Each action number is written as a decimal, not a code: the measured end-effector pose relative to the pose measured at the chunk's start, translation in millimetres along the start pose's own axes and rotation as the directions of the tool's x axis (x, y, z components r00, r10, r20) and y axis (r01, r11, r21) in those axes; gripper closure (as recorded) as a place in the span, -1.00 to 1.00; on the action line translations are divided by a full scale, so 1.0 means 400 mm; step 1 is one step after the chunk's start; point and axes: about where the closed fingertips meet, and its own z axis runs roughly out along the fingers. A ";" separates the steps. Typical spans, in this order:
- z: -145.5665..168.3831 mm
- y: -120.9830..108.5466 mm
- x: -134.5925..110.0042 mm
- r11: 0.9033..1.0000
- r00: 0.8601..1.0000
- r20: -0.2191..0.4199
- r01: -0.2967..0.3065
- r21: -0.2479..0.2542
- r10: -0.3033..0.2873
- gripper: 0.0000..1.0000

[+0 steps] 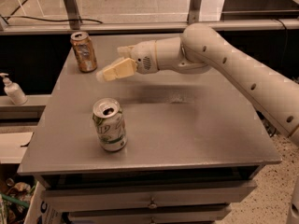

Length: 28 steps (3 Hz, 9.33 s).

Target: Knock orange can over

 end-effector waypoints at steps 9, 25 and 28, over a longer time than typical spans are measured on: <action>0.259 -0.196 -0.031 0.989 0.990 0.141 0.001 0.151 -0.023 0.26; -0.287 0.010 0.194 0.998 0.594 -0.804 0.028 0.064 0.035 -1.00; -0.349 0.038 0.178 0.976 0.716 -0.681 -0.001 0.218 0.154 -1.00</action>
Offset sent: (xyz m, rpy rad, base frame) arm 0.0481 0.0283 -0.0240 0.1327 -0.0787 -0.1920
